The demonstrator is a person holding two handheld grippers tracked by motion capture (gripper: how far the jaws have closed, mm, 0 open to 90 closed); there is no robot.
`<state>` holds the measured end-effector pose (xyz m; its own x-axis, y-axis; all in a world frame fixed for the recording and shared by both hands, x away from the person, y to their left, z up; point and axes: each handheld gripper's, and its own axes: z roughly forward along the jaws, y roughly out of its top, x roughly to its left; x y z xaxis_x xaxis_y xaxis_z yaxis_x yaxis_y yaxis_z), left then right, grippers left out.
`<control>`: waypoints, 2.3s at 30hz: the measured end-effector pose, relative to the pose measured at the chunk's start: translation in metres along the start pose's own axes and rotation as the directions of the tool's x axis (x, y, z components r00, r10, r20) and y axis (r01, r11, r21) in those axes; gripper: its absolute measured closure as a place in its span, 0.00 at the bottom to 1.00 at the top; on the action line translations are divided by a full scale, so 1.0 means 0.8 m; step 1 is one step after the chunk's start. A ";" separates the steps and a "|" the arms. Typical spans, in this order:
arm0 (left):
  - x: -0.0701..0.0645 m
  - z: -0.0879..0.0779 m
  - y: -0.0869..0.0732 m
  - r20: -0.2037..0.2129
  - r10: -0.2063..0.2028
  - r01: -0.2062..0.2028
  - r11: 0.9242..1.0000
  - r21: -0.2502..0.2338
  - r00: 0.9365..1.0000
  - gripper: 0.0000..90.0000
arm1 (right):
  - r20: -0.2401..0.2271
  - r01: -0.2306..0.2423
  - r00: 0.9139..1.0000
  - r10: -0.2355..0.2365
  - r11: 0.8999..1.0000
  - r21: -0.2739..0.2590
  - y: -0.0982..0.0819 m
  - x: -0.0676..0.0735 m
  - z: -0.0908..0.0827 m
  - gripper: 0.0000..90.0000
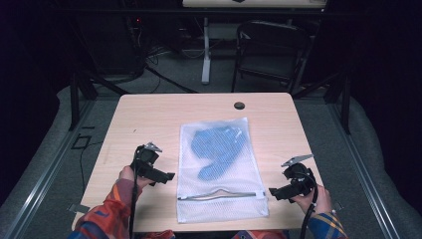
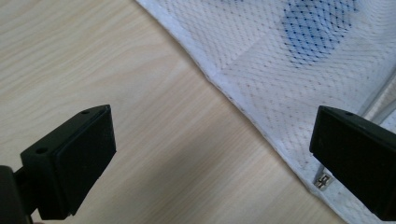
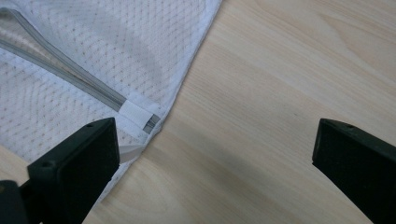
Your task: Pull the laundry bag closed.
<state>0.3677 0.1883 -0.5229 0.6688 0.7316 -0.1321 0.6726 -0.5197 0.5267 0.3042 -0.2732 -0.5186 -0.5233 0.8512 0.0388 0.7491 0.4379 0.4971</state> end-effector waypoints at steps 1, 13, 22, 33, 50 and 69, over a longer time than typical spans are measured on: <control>-0.002 0.002 0.002 0.015 0.004 -0.004 1.000 0.005 1.000 0.01 | -0.008 0.006 1.000 -0.006 1.000 -0.006 0.000 0.000 0.000 0.02; -0.006 0.008 0.003 0.058 0.030 -0.031 0.999 0.022 0.998 0.03 | -0.075 0.046 0.996 -0.049 0.998 -0.034 0.013 0.022 0.000 0.07; -0.012 0.016 0.006 0.086 0.053 -0.056 0.998 0.033 0.995 0.05 | -0.135 0.114 0.983 -0.121 0.992 -0.054 0.034 0.052 0.008 0.16; -0.017 0.020 0.010 0.102 0.060 -0.065 0.997 0.049 0.993 0.06 | -0.184 0.190 0.964 -0.193 0.981 -0.033 0.058 0.091 0.024 0.17; -0.022 0.025 0.010 0.116 0.077 -0.086 0.993 0.075 0.990 0.16 | -0.270 0.277 0.921 -0.282 0.959 -0.058 0.088 0.146 0.053 0.37; -0.026 0.032 0.010 0.156 0.108 -0.127 0.984 0.122 0.982 0.40 | -0.341 0.379 0.862 -0.375 0.924 -0.059 0.107 0.208 0.091 0.63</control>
<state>0.3673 0.1580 -0.5372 0.7785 0.5935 -0.2041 0.6157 -0.6588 0.4324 0.3109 -0.0726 -0.5325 -0.8707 0.4708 0.1424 0.4696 0.7095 0.5254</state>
